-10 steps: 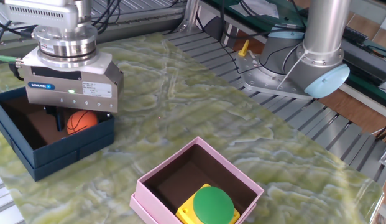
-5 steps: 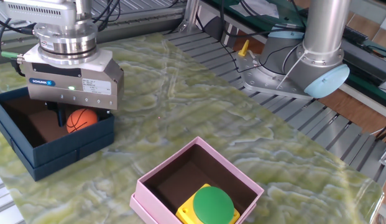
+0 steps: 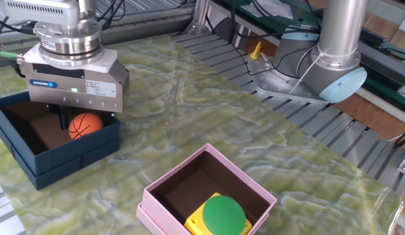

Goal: Move an object from one box to another

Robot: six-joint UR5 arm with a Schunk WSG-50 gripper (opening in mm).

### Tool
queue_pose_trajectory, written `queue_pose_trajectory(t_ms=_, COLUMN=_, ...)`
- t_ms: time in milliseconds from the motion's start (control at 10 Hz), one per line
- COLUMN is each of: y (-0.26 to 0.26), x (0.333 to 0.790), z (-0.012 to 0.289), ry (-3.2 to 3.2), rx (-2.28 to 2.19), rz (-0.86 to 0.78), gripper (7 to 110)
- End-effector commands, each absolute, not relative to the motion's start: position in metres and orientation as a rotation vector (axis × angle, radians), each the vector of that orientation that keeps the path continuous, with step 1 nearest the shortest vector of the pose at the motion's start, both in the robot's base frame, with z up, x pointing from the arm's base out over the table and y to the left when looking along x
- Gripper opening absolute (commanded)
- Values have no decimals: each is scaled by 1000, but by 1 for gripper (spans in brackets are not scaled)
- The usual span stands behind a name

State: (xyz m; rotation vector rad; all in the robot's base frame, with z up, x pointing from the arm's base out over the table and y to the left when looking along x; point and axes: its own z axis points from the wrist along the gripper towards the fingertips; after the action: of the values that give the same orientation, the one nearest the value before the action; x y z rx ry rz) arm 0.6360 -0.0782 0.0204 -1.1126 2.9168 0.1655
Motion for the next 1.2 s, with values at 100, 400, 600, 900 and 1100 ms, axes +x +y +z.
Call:
queue_pose_trajectory(t_ms=100, y=-75, x=638, z=23, ry=2898, rx=-1131, rz=187, gripper=22)
queue_pose_trajectory(t_ms=400, y=-78, x=638, z=22, ry=2922, rx=-1084, rz=175, gripper=22)
queue_pose_trajectory(t_ms=600, y=-77, x=637, z=24, ry=2930, rx=-1064, rz=180, gripper=7)
queue_pose_trajectory(t_ms=900, y=-75, x=638, z=28, ry=2930, rx=-1044, rz=194, gripper=7)
queue_pose_trajectory(t_ms=1100, y=-74, x=637, z=39, ry=2943, rx=-1045, rz=202, gripper=7)
